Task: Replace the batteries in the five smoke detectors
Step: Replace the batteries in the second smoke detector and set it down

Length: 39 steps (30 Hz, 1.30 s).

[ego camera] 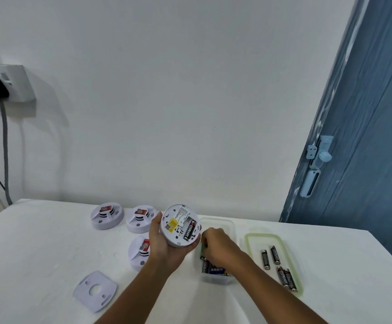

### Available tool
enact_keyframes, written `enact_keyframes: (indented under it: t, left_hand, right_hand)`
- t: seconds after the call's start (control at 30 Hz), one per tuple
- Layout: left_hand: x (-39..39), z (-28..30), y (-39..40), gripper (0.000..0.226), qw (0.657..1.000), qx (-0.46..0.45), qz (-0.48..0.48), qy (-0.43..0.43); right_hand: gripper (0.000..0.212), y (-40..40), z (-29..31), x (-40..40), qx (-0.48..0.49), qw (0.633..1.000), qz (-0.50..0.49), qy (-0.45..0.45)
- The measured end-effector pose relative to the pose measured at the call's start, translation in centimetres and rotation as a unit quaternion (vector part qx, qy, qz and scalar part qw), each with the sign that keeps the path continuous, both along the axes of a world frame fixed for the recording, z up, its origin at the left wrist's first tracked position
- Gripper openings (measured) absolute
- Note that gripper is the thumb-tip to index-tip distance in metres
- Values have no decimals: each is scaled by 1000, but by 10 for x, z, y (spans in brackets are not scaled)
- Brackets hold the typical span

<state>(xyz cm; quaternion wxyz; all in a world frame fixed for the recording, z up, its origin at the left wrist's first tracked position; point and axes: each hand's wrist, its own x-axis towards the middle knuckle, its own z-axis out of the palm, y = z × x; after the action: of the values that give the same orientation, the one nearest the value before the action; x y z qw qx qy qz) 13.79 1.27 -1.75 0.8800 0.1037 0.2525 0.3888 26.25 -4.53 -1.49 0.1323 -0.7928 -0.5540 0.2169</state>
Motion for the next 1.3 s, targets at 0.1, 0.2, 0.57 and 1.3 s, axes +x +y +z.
enact_keyframes:
  t: [0.1,0.2,0.57,1.3]
  left_hand:
    - [-2,0,0,55,1000,4,-5,3]
    - [-3,-1,-1,56,1000,9,-12,4]
    - [-3,-6,2,59,1000,7,-16,5]
    - [8,23,-8,58,995,64,-65,47]
  right_hand:
    - [26,3,-2,-1,-62,997,23,-26]
    - [30,2,-7,-2,-71,994,43,-68]
    - [27,-5,-10,-1,-53,995,64,-64]
    - [11,-38,28,-13,337,821,-105,449]
